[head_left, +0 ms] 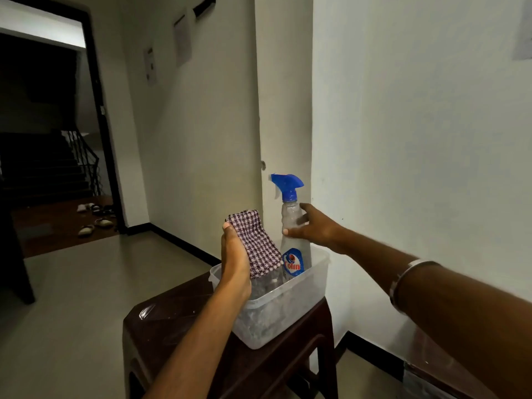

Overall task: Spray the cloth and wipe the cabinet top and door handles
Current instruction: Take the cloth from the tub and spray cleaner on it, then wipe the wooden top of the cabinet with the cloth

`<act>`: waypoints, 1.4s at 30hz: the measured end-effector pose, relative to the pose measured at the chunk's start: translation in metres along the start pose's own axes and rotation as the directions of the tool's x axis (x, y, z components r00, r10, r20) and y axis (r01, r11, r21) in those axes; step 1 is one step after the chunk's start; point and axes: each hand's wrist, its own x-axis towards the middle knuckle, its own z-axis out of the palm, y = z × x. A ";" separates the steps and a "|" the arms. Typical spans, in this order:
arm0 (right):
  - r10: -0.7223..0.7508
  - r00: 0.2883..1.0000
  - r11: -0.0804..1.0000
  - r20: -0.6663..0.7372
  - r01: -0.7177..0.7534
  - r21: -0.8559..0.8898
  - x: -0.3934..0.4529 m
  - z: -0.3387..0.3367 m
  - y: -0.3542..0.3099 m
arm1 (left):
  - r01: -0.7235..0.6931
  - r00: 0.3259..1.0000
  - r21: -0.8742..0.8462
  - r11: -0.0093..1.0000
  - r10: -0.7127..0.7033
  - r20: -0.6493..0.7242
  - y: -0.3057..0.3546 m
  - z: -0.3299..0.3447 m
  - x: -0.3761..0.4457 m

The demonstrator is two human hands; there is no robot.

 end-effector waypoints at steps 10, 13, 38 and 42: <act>-0.082 0.936 0.993 -0.342 0.048 -0.107 -0.067 -0.011 -0.009 | -0.002 0.984 -0.136 0.991 0.026 0.177 0.022 0.023 -0.062; -0.146 0.953 0.988 -0.265 0.155 0.013 -0.097 -0.016 -0.016 | 0.038 0.957 -0.140 0.989 0.005 0.289 0.024 0.036 -0.084; 0.286 0.860 0.740 -0.422 0.081 0.667 -0.297 -0.154 0.090 | 0.133 0.775 0.325 0.936 -0.302 0.555 -0.151 0.245 -0.217; 0.360 0.773 0.813 -0.522 0.014 0.581 -0.322 -0.179 0.139 | -0.248 0.837 0.560 0.791 -0.117 0.535 -0.181 0.266 -0.249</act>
